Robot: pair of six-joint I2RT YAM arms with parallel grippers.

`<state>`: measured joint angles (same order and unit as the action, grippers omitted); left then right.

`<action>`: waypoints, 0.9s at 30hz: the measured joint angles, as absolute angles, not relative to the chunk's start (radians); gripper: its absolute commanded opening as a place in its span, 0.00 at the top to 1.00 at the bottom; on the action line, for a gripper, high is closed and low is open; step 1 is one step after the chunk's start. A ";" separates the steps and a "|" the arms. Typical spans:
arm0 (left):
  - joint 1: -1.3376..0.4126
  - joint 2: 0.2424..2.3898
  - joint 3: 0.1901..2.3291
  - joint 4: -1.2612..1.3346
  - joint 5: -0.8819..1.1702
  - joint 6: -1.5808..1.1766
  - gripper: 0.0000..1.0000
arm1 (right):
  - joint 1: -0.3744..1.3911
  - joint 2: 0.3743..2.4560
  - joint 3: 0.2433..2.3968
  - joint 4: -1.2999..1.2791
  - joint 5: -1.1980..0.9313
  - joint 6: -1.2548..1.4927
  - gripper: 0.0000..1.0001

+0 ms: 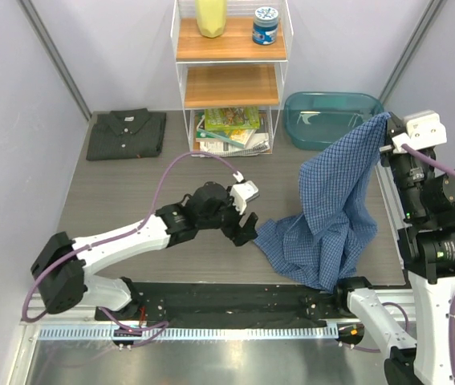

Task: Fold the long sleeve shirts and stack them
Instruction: Flatten the shirt out

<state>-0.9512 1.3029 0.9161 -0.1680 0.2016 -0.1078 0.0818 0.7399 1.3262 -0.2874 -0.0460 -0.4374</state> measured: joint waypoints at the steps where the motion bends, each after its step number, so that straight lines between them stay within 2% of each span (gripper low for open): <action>1: -0.958 1.324 0.909 -0.133 0.202 -0.141 0.22 | 0.082 0.749 1.333 -0.287 -0.046 -0.437 0.99; 8: -1.083 1.441 0.845 0.116 0.217 -0.269 0.24 | 0.082 0.799 1.356 -0.275 -0.042 -0.439 0.99; 17: -1.083 1.665 0.837 0.400 0.260 -0.361 0.29 | 0.082 0.835 1.388 -0.247 -0.035 -0.439 0.99; 27: -1.098 1.822 0.877 0.593 0.322 -0.439 0.36 | 0.082 0.851 1.389 -0.239 -0.035 -0.445 0.99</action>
